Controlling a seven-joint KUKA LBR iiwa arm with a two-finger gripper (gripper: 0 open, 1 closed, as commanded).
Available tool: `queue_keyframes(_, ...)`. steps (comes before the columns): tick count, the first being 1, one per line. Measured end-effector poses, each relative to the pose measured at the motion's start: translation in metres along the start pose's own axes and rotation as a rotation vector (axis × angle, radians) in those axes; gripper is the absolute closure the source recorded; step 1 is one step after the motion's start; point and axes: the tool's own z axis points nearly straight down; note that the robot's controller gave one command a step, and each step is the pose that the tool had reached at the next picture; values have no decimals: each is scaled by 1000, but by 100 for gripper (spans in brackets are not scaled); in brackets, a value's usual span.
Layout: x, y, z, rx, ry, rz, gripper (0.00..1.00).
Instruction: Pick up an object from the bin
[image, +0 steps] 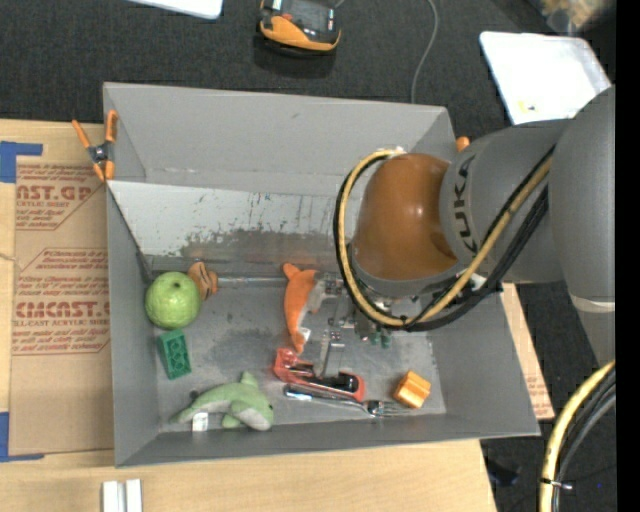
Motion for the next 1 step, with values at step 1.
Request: queue_keyframes(1,12,-9,42,1,-7,-199,0)
